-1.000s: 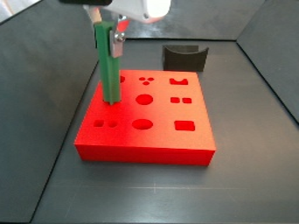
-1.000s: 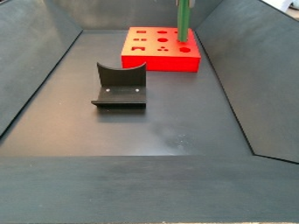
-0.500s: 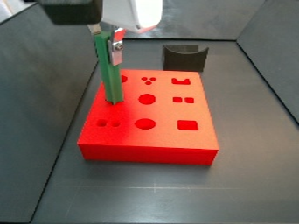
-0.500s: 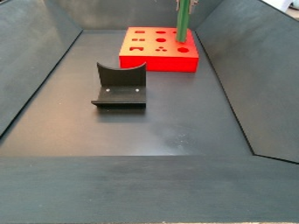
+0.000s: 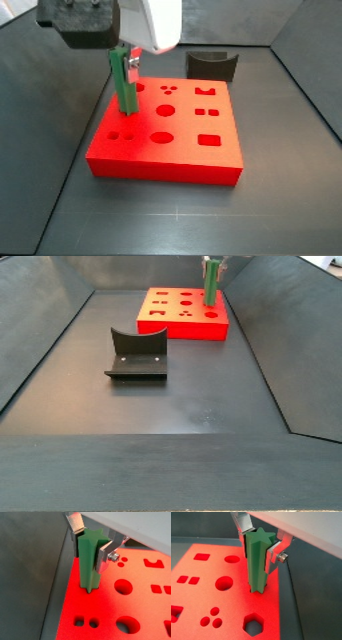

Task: Pick up the star object. Move up. Move to above the board. Insert the star object.
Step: Insert the star object.

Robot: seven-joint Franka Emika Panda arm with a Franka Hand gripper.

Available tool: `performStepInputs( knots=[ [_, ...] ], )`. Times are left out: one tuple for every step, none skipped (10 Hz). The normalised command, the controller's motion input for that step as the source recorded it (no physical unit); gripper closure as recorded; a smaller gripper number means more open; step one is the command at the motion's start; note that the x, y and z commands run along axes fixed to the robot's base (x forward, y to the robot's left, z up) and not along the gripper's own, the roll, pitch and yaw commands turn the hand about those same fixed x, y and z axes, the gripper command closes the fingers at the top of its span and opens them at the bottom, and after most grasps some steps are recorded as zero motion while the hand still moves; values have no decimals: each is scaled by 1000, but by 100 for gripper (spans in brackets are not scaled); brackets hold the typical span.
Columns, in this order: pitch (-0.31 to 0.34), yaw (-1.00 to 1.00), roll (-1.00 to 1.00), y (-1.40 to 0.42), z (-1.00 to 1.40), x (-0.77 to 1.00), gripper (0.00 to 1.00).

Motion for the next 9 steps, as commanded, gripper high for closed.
performStepInputs(
  knots=[
    [-99, -63, 6, 0, -543, 0, 100],
    [-70, -31, 44, 0, -546, 0, 100],
    [-63, 0, 73, 0, -497, 0, 100],
    [-30, 0, 60, 0, -277, 0, 100],
    [-17, 63, 79, -131, 0, 0, 100],
    [0, 0, 19, 0, 0, 0, 100],
    [0, 0, 47, 0, -29, 0, 100],
    [0, 0, 33, 0, -17, 0, 100],
    [0, 0, 0, 0, 0, 0, 100]
  ],
)
